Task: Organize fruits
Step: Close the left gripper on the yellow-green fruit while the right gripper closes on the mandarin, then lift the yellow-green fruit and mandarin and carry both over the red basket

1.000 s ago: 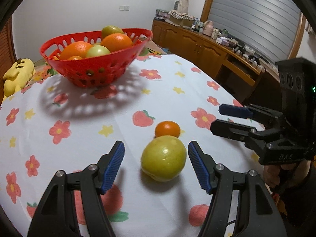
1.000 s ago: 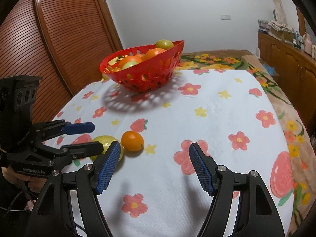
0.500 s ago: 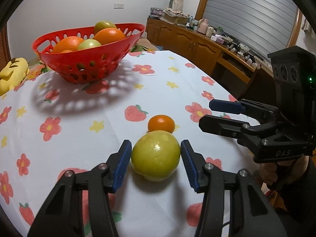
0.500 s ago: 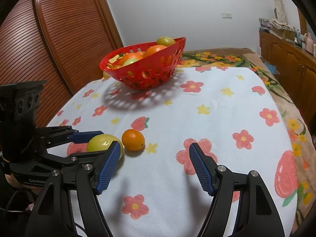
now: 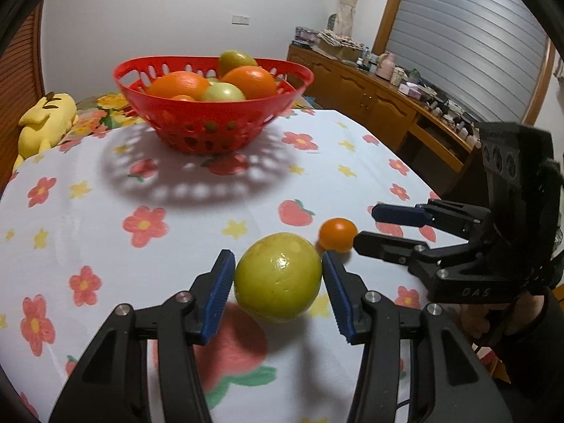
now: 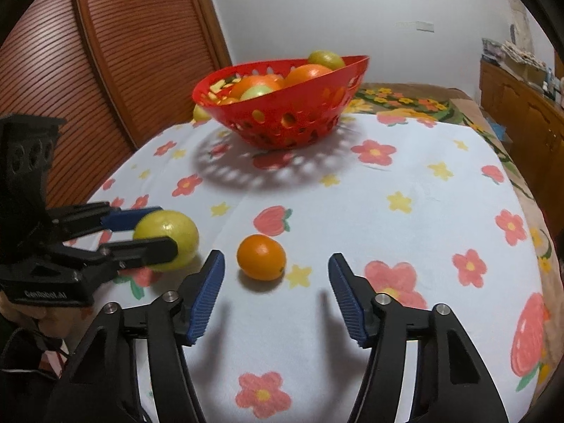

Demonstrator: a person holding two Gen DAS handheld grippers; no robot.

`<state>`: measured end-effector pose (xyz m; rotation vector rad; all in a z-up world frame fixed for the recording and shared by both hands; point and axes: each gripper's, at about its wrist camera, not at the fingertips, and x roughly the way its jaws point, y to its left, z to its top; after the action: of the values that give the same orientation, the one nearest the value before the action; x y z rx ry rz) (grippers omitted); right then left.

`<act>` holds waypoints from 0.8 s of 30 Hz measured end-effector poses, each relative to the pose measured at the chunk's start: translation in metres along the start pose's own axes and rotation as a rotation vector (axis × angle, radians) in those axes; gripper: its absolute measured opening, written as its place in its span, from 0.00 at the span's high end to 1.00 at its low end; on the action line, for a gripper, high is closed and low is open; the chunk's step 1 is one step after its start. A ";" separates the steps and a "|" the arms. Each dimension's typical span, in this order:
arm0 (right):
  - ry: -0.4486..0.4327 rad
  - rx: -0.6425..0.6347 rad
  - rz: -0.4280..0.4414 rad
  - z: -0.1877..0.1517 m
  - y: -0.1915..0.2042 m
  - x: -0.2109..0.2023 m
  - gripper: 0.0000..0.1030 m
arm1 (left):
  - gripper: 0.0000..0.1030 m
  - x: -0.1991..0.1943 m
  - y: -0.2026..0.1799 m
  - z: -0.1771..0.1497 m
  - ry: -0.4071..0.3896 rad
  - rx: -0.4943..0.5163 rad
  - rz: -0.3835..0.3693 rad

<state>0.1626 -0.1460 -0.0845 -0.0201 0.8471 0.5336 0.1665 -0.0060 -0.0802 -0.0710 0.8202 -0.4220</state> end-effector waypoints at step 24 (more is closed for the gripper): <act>0.083 -0.066 -0.001 0.008 0.014 0.029 0.68 | 0.52 -0.017 0.018 0.002 -0.050 -0.053 0.015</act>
<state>0.1775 -0.1195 -0.0978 -0.1038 0.9096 0.5626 0.1639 0.0165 -0.0709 -0.1241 0.7818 -0.3835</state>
